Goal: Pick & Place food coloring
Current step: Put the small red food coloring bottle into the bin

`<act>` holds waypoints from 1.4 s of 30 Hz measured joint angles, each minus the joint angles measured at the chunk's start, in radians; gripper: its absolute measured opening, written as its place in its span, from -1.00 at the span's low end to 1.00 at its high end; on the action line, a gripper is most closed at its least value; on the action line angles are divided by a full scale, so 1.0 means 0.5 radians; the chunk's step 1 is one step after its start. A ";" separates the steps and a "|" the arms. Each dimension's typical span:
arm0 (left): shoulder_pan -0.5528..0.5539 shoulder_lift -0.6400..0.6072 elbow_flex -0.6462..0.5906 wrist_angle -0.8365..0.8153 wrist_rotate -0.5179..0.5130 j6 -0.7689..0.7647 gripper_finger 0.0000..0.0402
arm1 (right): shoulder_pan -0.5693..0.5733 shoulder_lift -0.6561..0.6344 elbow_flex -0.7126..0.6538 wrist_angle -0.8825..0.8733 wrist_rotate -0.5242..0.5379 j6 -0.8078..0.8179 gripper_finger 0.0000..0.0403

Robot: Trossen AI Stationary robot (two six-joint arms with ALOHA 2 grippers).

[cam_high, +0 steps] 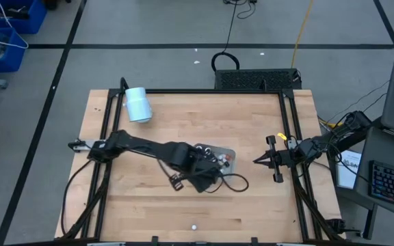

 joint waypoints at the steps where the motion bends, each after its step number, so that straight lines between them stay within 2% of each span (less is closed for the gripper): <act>1: -0.010 -0.031 0.000 -0.002 0.058 -0.063 -0.94 | 0.000 0.000 0.000 0.000 -0.001 0.001 -1.00; 7: -0.126 -0.120 0.000 0.014 0.210 -0.312 -0.98 | 0.000 0.001 0.000 0.016 0.000 0.061 -1.00; 11: -0.182 -0.138 -0.002 0.075 0.671 -0.286 -0.98 | 0.000 0.000 0.000 0.031 -0.001 0.089 -1.00; 14: -0.227 -0.155 -0.031 0.330 0.780 -0.276 -0.99 | 0.000 0.001 0.000 0.029 -0.006 0.128 -1.00; 20: -0.359 -0.142 -0.350 0.820 0.743 -0.472 -0.99 | 0.000 0.008 0.000 -0.034 -0.006 0.225 -1.00; 25: -0.474 -0.142 -0.648 1.125 0.335 -0.862 -0.96 | 0.000 0.008 0.000 -0.048 -0.007 0.224 -1.00; 28: -0.505 -0.141 -0.810 1.268 0.237 -1.080 -0.86 | 0.000 0.008 0.000 -0.047 -0.007 0.221 -1.00; 33: -0.555 -0.142 -0.963 1.384 0.269 -1.348 -0.58 | 0.000 0.008 0.000 -0.047 -0.007 0.219 -1.00; 42: -0.629 -0.138 -1.147 1.642 0.309 -1.434 0.10 | 0.000 0.008 0.000 -0.047 -0.008 0.222 -1.00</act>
